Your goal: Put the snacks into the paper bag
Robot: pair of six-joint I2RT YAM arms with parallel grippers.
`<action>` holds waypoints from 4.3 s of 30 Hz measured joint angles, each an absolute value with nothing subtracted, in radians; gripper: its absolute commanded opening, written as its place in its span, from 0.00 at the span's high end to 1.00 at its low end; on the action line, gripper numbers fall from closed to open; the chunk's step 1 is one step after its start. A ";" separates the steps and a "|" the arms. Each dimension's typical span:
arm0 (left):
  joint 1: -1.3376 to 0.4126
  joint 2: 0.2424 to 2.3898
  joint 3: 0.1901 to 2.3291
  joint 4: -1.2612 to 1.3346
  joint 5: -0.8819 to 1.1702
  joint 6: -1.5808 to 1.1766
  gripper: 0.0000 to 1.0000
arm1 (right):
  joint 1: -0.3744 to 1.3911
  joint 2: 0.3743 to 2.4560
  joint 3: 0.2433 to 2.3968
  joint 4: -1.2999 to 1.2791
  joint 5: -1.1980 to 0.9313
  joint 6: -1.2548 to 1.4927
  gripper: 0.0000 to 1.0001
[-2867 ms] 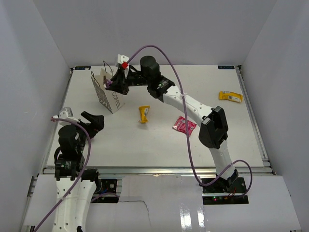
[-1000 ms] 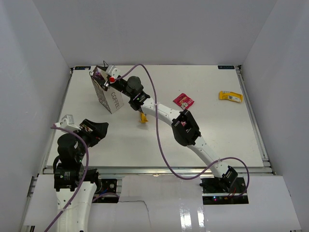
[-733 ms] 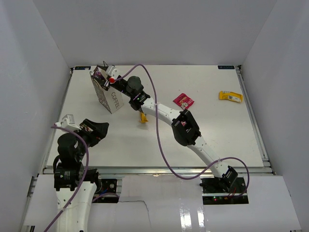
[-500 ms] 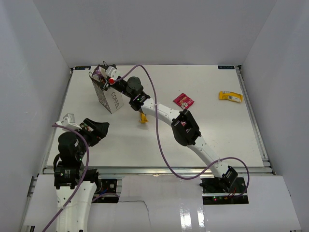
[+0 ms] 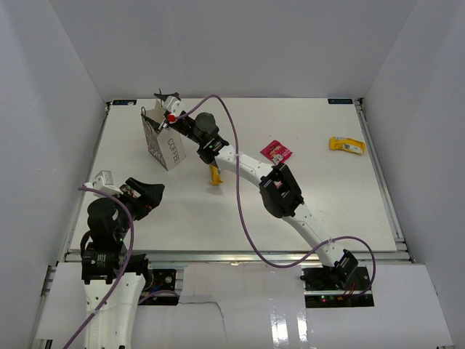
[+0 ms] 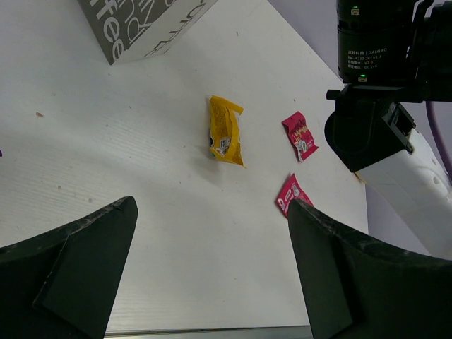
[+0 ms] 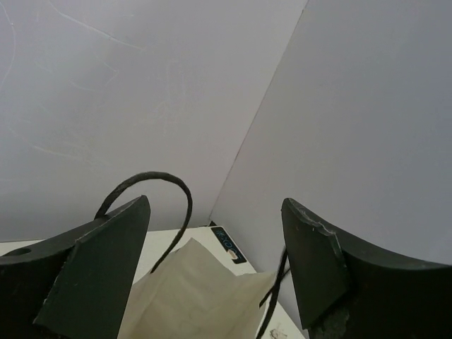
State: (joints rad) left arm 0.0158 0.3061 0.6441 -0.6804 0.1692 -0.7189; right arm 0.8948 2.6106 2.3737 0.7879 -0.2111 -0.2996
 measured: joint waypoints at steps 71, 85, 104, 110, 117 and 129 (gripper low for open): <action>0.233 0.881 0.762 -0.237 0.315 -0.441 0.73 | 0.215 1.532 1.108 -0.478 -0.953 -0.648 0.17; 0.088 1.161 1.159 0.009 0.599 -0.519 0.74 | 0.215 1.532 1.109 -0.495 -0.952 -0.652 0.17; 0.069 1.546 1.364 0.002 0.505 -0.280 0.63 | 0.190 1.463 1.048 -0.501 -0.937 -0.665 0.16; 0.069 1.538 1.343 0.030 0.469 -0.253 0.46 | 0.185 1.467 1.048 -0.501 -0.937 -0.666 0.16; 0.070 1.526 1.303 0.038 0.439 -0.250 0.32 | 0.183 1.505 1.065 -0.505 -0.921 -0.651 0.17; 0.070 1.414 1.314 0.048 0.501 -0.361 0.21 | 0.183 1.761 1.292 -0.488 -0.443 -0.231 0.13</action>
State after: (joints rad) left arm 0.0696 1.4143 1.3144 0.0483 0.5014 -0.3614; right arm 0.1825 1.7607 1.2919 -0.4885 -0.4435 -0.2314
